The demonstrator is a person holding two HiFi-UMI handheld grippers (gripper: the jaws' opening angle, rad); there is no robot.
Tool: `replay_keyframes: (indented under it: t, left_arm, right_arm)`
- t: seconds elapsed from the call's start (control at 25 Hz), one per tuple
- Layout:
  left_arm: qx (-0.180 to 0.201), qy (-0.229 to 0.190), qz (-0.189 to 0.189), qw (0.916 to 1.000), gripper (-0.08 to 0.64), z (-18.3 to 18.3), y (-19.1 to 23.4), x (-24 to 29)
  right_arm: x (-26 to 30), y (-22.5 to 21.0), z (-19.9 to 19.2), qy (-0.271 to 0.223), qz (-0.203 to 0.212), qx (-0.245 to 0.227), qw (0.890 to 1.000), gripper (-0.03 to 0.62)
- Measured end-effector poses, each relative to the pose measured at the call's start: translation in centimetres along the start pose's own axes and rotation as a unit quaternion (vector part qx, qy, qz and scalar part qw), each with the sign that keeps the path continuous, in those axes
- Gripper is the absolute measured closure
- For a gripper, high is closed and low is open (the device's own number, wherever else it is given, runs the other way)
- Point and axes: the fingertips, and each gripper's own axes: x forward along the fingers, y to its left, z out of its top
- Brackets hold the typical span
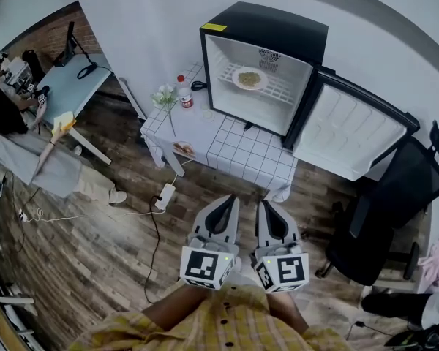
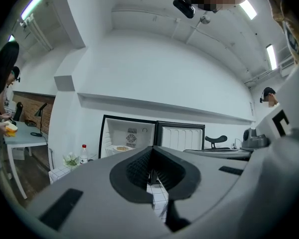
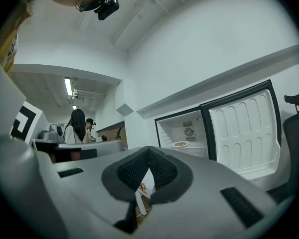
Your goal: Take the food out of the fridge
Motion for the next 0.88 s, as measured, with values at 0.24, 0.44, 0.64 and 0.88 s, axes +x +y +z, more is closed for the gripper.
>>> replay_keyframes:
  t: [0.24,0.44,0.64,0.88]
  left_arm:
    - [0.001,0.006,0.0,1.0,0.554,-0.8,1.0,2.1]
    - [-0.007,-0.003,-0.009,0.9999,0.554,-0.6,2.1,5.3]
    - [-0.007,-0.005,-0.014,0.9999,0.554,-0.4,4.4,9.0]
    - [-0.019,-0.002,-0.028,0.9994,0.554,0.3,7.3,14.4]
  right_arm:
    - [1.6,-1.1,-0.7,0.012,0.003,0.003,1.0,0.586]
    - [4.2,-2.8,-0.9,0.016,-0.008,-0.002,1.0,0.586]
    - [7.9,-4.7,-0.1,0.013,-0.018,-0.008,1.0,0.586]
    - [13.4,-7.1,0.6,0.015,-0.039,-0.009,0.999,0.586]
